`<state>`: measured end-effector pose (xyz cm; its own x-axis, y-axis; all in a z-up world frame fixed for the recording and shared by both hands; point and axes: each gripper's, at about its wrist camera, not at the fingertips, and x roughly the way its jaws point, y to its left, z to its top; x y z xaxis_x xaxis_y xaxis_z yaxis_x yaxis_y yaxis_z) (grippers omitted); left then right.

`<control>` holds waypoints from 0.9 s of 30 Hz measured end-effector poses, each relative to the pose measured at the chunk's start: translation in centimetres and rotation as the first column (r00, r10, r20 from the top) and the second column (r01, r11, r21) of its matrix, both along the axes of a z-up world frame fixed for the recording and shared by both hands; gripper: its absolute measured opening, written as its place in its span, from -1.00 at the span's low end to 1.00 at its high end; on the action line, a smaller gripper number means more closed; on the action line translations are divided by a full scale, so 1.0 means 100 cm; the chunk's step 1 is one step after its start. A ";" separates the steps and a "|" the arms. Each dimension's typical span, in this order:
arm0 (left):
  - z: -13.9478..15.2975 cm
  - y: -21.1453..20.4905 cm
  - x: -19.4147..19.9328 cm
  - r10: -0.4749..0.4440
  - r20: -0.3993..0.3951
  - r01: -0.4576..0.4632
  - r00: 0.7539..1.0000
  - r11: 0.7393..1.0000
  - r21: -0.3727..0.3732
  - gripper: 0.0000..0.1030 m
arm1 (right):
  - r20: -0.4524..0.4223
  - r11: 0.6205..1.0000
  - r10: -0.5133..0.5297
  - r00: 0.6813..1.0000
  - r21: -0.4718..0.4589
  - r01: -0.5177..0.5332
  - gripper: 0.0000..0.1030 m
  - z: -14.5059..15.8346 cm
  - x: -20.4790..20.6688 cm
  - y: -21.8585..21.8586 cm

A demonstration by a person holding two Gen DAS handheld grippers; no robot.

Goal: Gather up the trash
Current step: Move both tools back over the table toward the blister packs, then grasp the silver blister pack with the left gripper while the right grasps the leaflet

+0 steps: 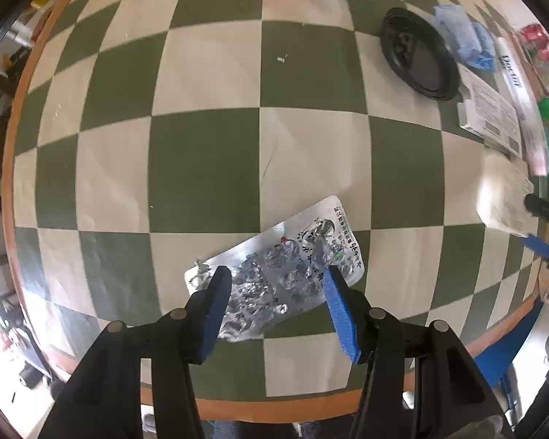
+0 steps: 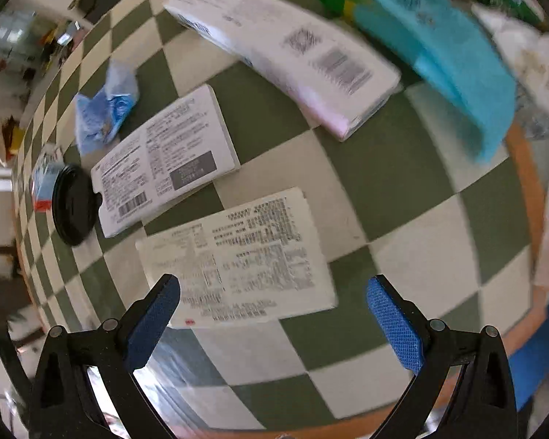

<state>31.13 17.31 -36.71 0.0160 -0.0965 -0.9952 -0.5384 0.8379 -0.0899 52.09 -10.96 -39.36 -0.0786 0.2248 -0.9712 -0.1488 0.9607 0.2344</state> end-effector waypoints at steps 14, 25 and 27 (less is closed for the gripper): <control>-0.032 -0.104 0.013 -0.662 -0.287 0.717 0.693 0.673 0.179 0.37 | 0.093 0.888 0.452 0.887 -0.140 -0.438 1.00 0.036 -0.031 0.071; -0.006 0.003 0.040 -0.018 -0.027 0.021 0.999 0.996 0.087 0.33 | 0.060 0.857 0.491 0.869 -0.212 -0.469 1.00 0.003 0.019 0.085; 0.004 0.007 0.031 0.006 0.002 -0.007 1.000 0.997 0.083 0.33 | 0.032 0.887 0.447 0.894 -0.145 -0.438 1.00 0.006 0.022 0.083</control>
